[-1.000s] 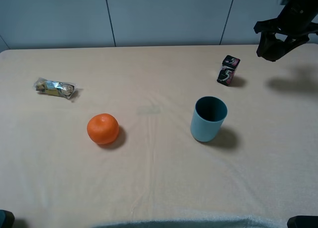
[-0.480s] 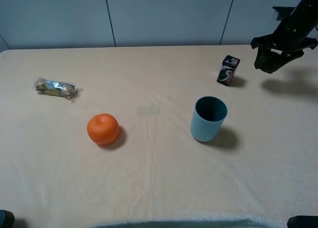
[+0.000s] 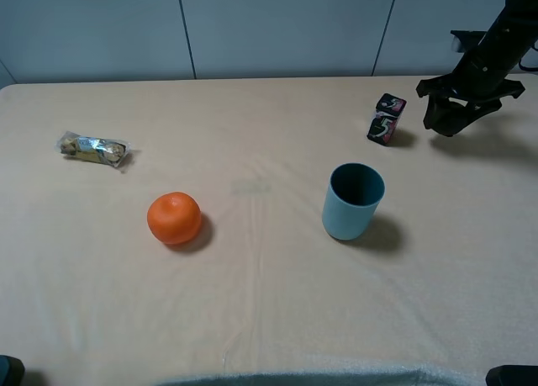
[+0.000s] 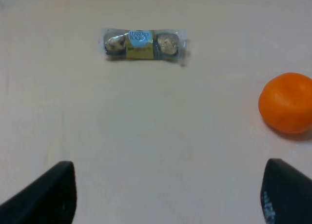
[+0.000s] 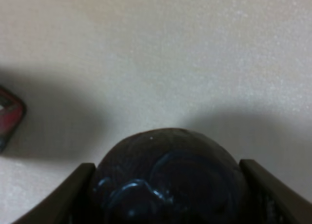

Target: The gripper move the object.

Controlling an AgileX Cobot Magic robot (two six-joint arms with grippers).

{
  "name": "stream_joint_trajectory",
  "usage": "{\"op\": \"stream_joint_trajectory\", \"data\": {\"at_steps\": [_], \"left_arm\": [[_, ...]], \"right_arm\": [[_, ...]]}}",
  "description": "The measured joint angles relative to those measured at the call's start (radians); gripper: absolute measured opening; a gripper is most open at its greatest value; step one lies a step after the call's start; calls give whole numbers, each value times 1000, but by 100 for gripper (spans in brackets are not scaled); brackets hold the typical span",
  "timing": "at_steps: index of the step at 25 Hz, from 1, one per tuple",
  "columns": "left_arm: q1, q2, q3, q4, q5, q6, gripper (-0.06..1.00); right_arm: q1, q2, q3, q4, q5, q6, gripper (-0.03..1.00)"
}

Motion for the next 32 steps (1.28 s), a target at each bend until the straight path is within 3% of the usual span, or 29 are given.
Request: {"op": "stream_joint_trajectory", "data": {"at_steps": [26,32], "left_arm": [[0,0,0,0,0,0,77],[0,0,0,0,0,0,77]], "right_arm": [[0,59,1,1,-26,0,44],[0,59,1,1,-26,3,56]]}}
